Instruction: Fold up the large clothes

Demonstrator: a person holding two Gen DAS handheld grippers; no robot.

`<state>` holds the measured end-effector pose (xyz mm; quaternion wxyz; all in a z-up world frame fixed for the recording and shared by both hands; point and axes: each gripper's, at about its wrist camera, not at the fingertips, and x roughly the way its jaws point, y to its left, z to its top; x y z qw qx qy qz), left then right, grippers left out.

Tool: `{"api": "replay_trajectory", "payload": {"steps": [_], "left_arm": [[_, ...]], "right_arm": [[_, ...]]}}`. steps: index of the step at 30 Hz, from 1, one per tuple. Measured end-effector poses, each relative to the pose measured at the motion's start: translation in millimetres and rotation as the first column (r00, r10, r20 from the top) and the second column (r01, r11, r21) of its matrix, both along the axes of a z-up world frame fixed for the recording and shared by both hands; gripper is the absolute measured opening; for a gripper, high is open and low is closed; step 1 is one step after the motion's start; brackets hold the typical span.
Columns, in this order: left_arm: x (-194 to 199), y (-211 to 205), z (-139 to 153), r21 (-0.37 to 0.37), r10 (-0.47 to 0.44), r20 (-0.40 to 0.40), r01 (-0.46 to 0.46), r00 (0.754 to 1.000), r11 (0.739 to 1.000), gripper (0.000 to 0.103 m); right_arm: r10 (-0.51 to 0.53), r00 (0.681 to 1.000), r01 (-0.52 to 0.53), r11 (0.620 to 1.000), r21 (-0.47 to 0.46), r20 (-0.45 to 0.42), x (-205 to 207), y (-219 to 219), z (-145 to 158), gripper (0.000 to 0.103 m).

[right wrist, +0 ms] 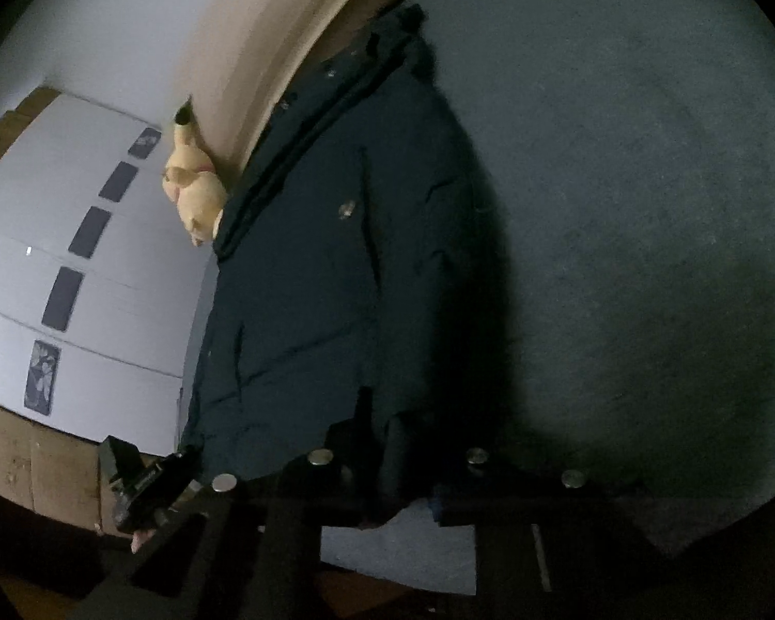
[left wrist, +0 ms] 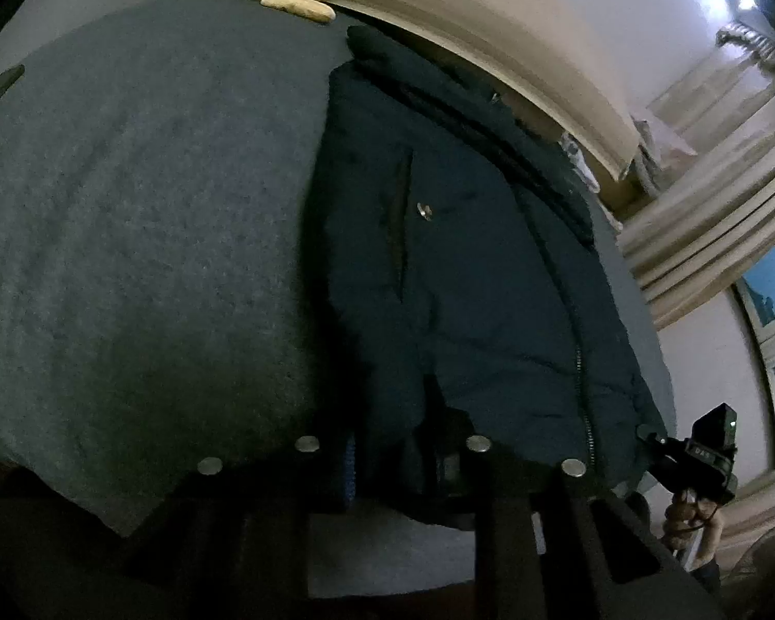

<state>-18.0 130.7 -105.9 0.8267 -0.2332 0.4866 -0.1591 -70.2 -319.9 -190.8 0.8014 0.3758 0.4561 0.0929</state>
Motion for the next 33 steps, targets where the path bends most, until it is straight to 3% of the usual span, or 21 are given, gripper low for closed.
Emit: {"api": "replay_trajectory", "payload": {"steps": [7,18,22,33], "left_arm": [[-16,-1,14,0.026,-0.011,0.040,0.010,0.999,1.000,0.018],[-54,6,21,0.028,-0.029,0.050,0.028,0.998,0.999,0.018],[-60,5,18,0.051,-0.033,0.029,0.032,0.999,0.998,0.019],[-75,1,27,0.129,-0.068,0.073,0.058,0.995,0.990,0.019]], "right_arm": [[0.004,1.000,-0.003,1.000,-0.014,0.029,-13,3,10,0.014],[-0.003,1.000,0.002,0.999,0.042,0.025,-48,12,8,0.014],[-0.006,1.000,0.005,0.999,0.052,0.019,-57,8,6,0.014],[-0.006,1.000,0.005,1.000,0.016,0.020,-59,16,14,0.014]]}}
